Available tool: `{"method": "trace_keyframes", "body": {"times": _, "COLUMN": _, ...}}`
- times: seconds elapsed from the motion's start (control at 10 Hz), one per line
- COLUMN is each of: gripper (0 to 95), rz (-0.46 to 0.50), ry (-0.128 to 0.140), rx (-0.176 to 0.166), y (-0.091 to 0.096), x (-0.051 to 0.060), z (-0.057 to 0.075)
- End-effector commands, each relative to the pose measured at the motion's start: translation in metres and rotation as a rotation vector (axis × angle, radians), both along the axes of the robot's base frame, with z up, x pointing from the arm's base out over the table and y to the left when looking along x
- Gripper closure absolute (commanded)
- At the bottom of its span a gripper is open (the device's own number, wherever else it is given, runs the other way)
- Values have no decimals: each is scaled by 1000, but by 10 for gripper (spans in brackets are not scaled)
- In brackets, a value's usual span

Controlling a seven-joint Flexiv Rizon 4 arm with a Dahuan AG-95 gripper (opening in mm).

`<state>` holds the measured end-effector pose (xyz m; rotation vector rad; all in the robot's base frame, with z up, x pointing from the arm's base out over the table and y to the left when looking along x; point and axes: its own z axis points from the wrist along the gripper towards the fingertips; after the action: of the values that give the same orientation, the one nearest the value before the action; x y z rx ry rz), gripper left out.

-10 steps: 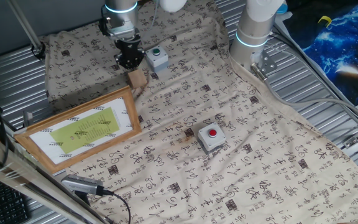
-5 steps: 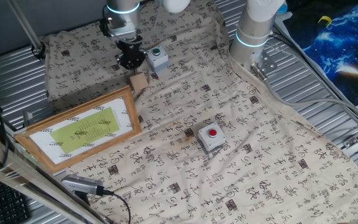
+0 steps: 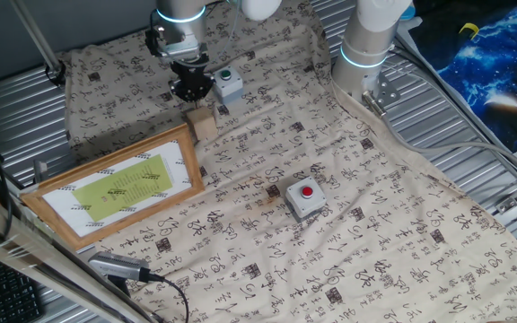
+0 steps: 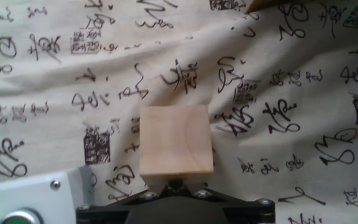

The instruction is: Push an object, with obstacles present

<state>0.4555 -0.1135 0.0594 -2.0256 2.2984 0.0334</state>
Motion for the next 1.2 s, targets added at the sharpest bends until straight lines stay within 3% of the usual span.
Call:
{"method": "trace_keyframes", "body": {"times": 0.1, "gripper": 950, "rz": 10, "ry": -10, "rx": -2, "y": -1, "x": 7, "z": -3}}
{"method": "trace_keyframes", "body": {"times": 0.6, "gripper": 950, "rz": 31, "ry": -31, "rx": -7, "y": -5, "x": 10, "z": -16}}
{"method": "trace_keyframes", "body": {"times": 1.2, "gripper": 950, "rz": 41, "ry": -38, "rx": 27, "y": 1, "x": 11, "z": -24}}
